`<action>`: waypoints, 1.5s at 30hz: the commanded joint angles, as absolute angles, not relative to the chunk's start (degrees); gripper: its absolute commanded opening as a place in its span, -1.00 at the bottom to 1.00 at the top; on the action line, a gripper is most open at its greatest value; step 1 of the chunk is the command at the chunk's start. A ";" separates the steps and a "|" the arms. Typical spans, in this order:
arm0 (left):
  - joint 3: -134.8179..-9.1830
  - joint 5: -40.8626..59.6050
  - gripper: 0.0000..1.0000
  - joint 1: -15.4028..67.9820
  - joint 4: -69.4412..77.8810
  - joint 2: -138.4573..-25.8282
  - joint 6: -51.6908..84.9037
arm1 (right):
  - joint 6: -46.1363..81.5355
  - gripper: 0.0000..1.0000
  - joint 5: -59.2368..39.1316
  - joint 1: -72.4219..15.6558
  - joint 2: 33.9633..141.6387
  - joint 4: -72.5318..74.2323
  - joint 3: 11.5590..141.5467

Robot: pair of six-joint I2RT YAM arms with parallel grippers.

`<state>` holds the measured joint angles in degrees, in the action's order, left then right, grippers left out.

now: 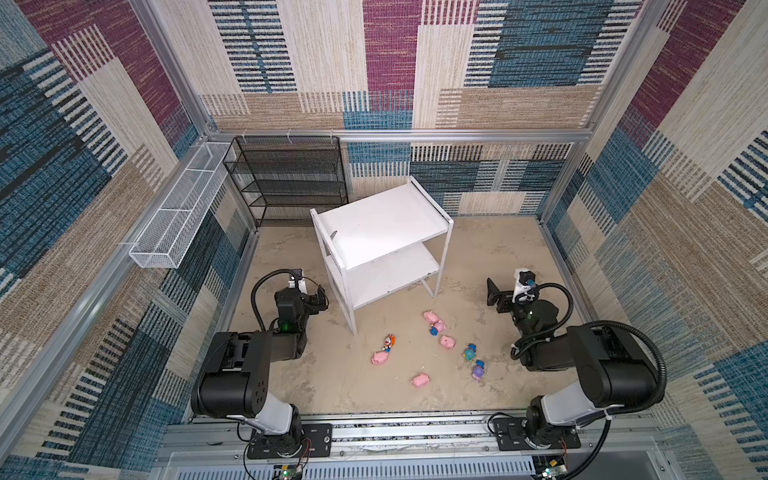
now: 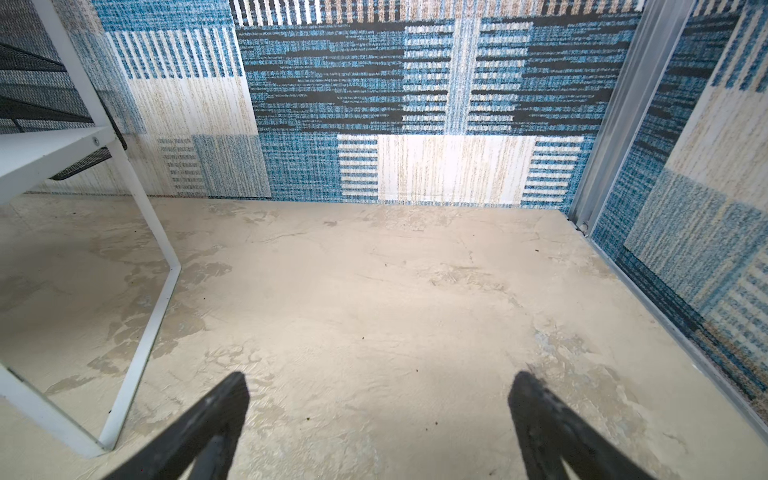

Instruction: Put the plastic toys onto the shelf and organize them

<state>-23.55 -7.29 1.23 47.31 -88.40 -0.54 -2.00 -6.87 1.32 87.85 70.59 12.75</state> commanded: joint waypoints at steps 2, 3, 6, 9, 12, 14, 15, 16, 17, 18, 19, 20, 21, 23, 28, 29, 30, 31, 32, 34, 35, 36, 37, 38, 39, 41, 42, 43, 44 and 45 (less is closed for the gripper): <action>-23.76 -7.19 0.99 1.14 48.31 -88.33 -1.23 | -2.46 1.00 -5.64 1.15 87.80 71.98 12.88; -23.73 -7.07 0.99 1.06 48.25 -88.33 -1.24 | -2.44 1.00 -5.70 1.15 87.80 72.03 12.84; -23.65 -7.11 0.99 1.06 48.24 -88.28 -1.25 | -2.35 1.00 -5.67 1.15 87.80 72.03 12.80; -23.65 -7.11 0.99 1.10 48.24 -88.35 -1.23 | -2.35 1.00 -5.67 1.14 87.80 72.06 12.86; -23.73 -7.04 0.99 1.06 48.25 -88.33 -1.24 | -2.45 0.99 -5.67 1.14 87.80 72.03 12.85; -23.73 -7.05 0.99 1.05 48.21 -88.31 -1.23 | -2.46 1.00 -5.67 1.14 87.80 71.99 12.90; -23.73 -7.11 0.99 1.07 48.21 -88.30 -1.23 | -2.46 1.00 -5.64 1.19 87.80 72.00 12.89; -23.73 -7.06 0.99 1.06 48.23 -88.33 -1.23 | -2.41 1.00 -5.65 1.19 87.80 72.03 12.91; -23.73 -7.11 0.99 1.08 48.22 -88.33 -1.27 | -2.44 1.00 -5.71 1.15 87.80 71.98 12.83; -23.73 -7.07 0.99 1.08 48.25 -88.32 -1.28 | -2.42 1.00 -5.64 1.14 87.79 71.98 12.83; -23.88 -6.90 0.99 1.01 47.96 -88.35 -1.19 | -2.37 1.00 -5.66 1.14 87.80 71.98 12.85; -24.13 -6.09 0.99 0.72 47.42 -88.39 -1.13 | -2.33 1.00 -5.68 1.14 87.80 71.98 12.91; -24.40 -4.91 0.99 0.24 47.00 -88.37 -0.85 | -2.33 1.00 -5.66 1.15 87.80 71.98 12.86; -24.57 -3.14 0.99 -0.22 46.75 -88.12 -1.17 | -2.37 1.00 -5.67 1.14 87.80 71.98 12.86; -28.91 -2.75 0.99 0.48 35.87 -84.19 -2.14 | -2.33 1.00 -5.66 1.14 87.80 72.01 12.91; -30.47 -3.71 0.99 0.67 30.74 -83.36 -1.55 | -2.37 1.00 -5.70 1.14 87.82 71.98 12.87; -32.03 -5.06 0.99 0.70 27.31 -82.91 -0.66 | -2.32 1.00 -5.66 1.14 87.81 71.93 12.90; -33.69 -5.99 0.99 0.76 23.90 -82.46 0.17 | -2.31 1.00 -5.71 1.14 87.80 71.97 12.91; -34.89 -7.30 0.99 0.79 21.10 -82.25 1.34 | -2.37 1.00 -5.69 1.14 87.81 71.89 12.92; -36.41 -9.55 0.99 0.96 16.48 -81.43 4.14 | -2.37 1.00 -5.69 1.14 87.83 71.94 12.88; -37.06 -11.91 0.99 1.21 14.15 -80.80 6.14 | -2.34 1.00 -5.70 1.14 87.86 71.93 12.92; -37.54 -13.26 0.99 1.36 12.02 -80.10 7.57 | -2.30 1.00 -5.70 1.14 87.83 71.90 12.91; -37.77 -15.31 0.99 1.53 10.02 -79.14 9.77 | -2.32 1.00 -5.66 1.14 87.88 71.89 12.92; -37.75 -17.07 0.99 1.65 8.40 -78.21 11.26 | -2.34 1.00 -5.74 1.19 87.81 71.89 12.92; -37.88 -19.78 0.99 1.88 5.79 -77.04 13.29 | -2.32 1.00 -5.74 1.14 87.80 71.87 12.92; -38.91 -24.67 0.99 2.11 -0.79 -74.54 17.64 | -2.23 0.99 -5.75 1.15 87.80 71.89 12.87; -39.55 -26.83 0.99 2.19 -4.50 -73.21 20.11 | -2.26 1.00 -5.72 1.14 87.80 71.86 12.89; -40.39 -28.84 0.99 2.20 -9.35 -71.55 22.64 | -2.21 1.00 -5.72 1.14 87.80 71.87 12.92; -41.04 -29.91 0.99 2.20 -13.02 -70.34 24.61 | -2.28 1.00 -5.73 1.14 87.80 71.91 12.90; -41.78 -30.54 0.99 2.28 -17.09 -68.74 26.89 | -2.23 1.00 -5.76 1.14 87.82 71.99 12.90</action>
